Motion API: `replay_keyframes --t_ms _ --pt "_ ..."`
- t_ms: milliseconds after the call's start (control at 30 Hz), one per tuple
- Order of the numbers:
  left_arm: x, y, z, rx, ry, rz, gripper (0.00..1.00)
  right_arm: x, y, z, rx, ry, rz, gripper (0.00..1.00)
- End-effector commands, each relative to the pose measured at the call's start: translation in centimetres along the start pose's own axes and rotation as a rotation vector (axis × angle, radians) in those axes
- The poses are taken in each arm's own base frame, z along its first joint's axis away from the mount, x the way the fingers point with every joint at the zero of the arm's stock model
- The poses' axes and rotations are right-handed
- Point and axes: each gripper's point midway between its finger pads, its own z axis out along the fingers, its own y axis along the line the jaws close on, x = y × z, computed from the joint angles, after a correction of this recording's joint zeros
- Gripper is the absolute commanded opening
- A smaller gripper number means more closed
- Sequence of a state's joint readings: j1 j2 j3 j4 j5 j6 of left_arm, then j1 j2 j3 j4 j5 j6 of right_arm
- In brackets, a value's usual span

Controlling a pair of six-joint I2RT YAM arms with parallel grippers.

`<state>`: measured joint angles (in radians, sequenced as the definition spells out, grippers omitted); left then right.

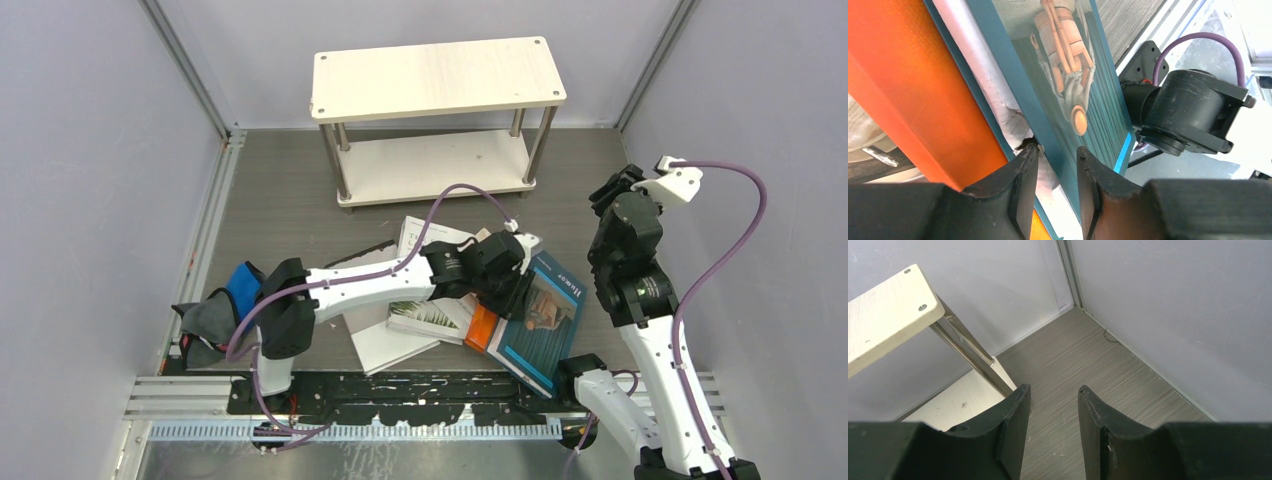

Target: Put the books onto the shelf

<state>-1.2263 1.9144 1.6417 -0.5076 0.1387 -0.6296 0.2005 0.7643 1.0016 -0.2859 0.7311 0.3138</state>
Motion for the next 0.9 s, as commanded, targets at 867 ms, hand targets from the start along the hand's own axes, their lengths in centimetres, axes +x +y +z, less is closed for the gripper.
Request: replay_keyframes --t_ms 867 --pt "-8.1 0.1 -6.9 -0.194 -0.358 -0.110 0.00 -3.3 -0.3 -1.1 -0.011 -0.064 0.025 0.46"
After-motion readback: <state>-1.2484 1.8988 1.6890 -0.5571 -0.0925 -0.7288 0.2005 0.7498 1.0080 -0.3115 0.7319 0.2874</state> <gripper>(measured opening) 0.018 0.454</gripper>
